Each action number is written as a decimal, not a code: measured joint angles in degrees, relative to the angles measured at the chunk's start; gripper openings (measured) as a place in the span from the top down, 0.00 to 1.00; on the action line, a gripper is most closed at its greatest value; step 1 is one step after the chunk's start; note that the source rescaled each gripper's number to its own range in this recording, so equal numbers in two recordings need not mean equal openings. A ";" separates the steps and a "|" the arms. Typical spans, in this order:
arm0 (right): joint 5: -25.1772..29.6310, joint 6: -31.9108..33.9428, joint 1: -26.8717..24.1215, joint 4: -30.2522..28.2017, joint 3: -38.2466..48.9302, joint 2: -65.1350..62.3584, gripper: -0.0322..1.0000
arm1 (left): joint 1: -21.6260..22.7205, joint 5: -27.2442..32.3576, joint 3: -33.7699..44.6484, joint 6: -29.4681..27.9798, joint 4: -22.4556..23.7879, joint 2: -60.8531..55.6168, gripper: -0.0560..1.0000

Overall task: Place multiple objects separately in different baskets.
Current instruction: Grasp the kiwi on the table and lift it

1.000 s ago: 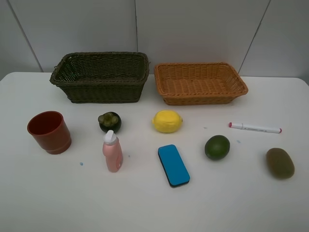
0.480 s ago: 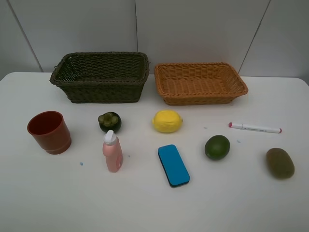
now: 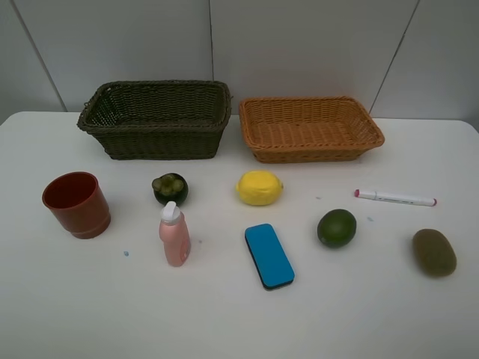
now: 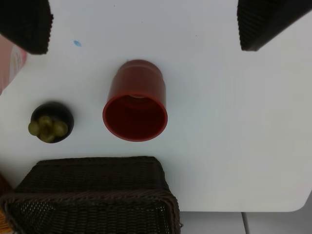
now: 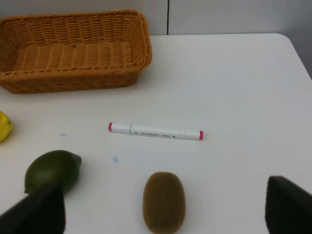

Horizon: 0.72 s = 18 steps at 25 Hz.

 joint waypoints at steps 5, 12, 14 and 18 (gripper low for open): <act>-0.70 0.00 0.00 0.00 -0.19 7.93 0.12 | 0.00 0.00 0.00 0.00 0.00 0.00 0.02; -2.76 0.00 0.00 0.00 -4.30 26.26 0.12 | 0.00 0.00 0.00 0.00 0.00 0.00 0.02; -3.20 0.00 0.00 0.00 -5.67 32.46 0.12 | 0.00 0.00 0.00 0.00 0.00 0.00 0.02; -4.67 0.00 0.00 0.00 -7.78 43.90 0.12 | 0.00 0.00 0.00 0.00 0.00 0.00 0.02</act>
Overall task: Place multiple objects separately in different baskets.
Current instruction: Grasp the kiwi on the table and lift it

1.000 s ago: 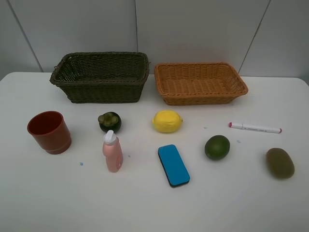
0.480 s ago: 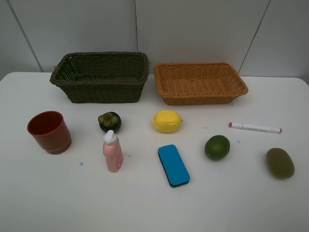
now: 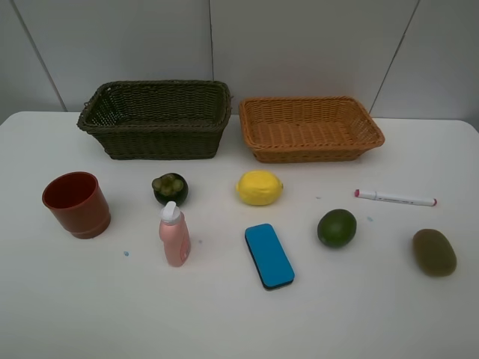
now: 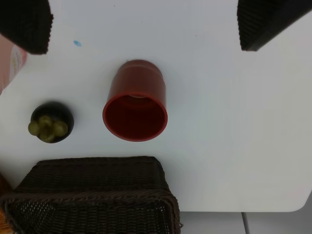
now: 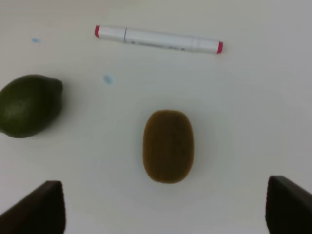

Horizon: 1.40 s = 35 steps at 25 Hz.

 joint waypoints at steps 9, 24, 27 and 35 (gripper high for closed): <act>-7.89 0.00 -0.12 0.01 -0.47 19.43 0.12 | 0.00 0.00 0.00 0.00 0.00 0.00 0.02; -18.61 0.00 -0.12 -1.51 2.43 35.36 0.12 | 0.00 0.00 0.00 0.00 0.00 0.00 0.02; -21.35 0.00 -0.12 -1.51 4.44 36.75 0.12 | 0.00 0.00 0.00 0.00 0.00 0.00 0.02; -28.11 0.00 -0.12 -3.88 8.22 39.47 0.12 | 0.00 0.00 0.00 0.00 0.00 0.00 0.02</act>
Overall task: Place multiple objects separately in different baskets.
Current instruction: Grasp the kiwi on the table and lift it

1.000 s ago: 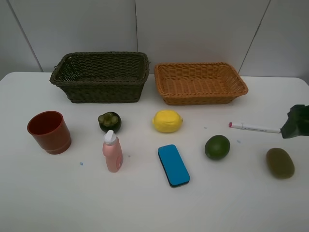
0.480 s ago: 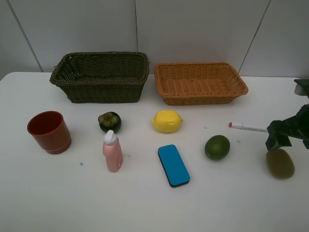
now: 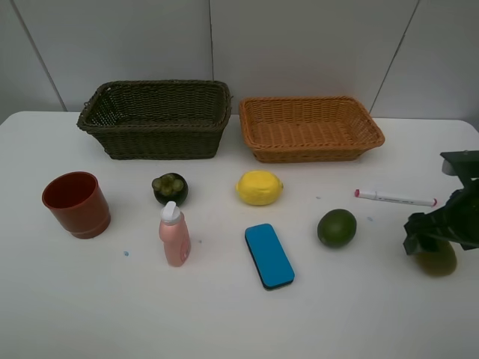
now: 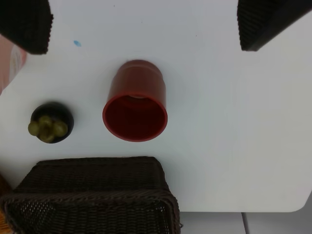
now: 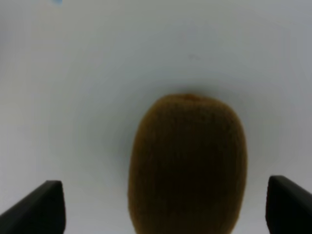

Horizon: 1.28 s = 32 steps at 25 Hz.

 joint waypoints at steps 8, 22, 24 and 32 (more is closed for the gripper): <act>-4.61 0.00 0.00 -0.50 0.45 6.32 0.12 | 0.00 0.00 0.00 0.00 0.00 0.00 0.02; -6.37 0.00 0.00 -0.54 0.40 10.58 0.18 | 0.00 0.00 0.00 0.00 0.00 0.00 0.02; -6.37 0.00 0.00 -0.54 0.40 10.58 0.32 | 0.00 0.00 0.00 0.00 0.00 0.00 0.02; -6.42 0.00 0.00 -0.61 0.40 10.58 0.49 | 0.00 0.00 0.00 0.00 0.00 0.00 0.02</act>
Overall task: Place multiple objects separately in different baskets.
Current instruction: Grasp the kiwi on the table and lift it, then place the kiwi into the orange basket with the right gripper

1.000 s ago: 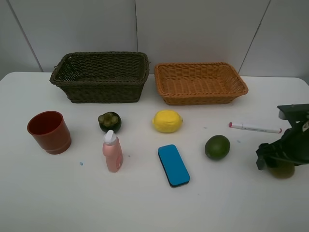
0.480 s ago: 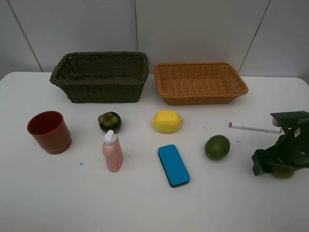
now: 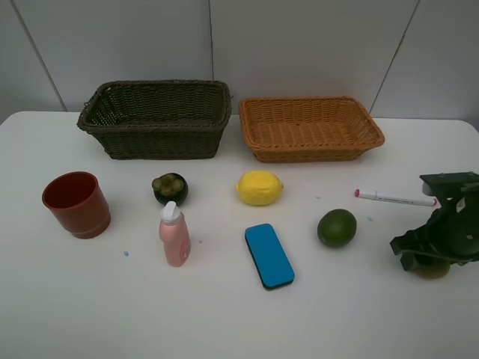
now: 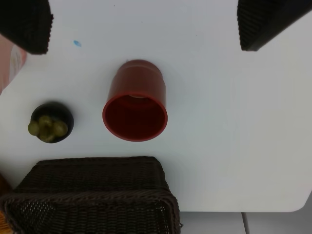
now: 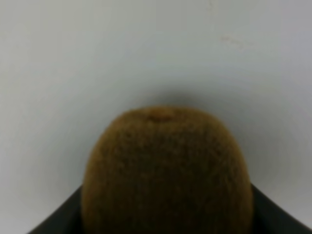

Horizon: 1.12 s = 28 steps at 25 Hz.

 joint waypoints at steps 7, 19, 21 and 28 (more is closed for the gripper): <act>-0.06 0.00 0.00 0.00 0.00 -0.06 0.49 | 0.00 0.00 0.00 0.00 0.00 0.00 0.02; 11.40 0.00 0.00 2.81 -9.29 -11.73 0.49 | 0.00 0.00 0.00 0.00 0.00 0.00 0.02; 14.86 0.00 0.43 3.29 -14.07 -13.17 0.49 | 0.00 0.00 0.00 0.00 0.00 0.00 0.02; 20.51 0.00 6.43 3.05 -30.45 -13.00 0.49 | 0.00 0.00 0.00 0.00 0.00 0.00 0.02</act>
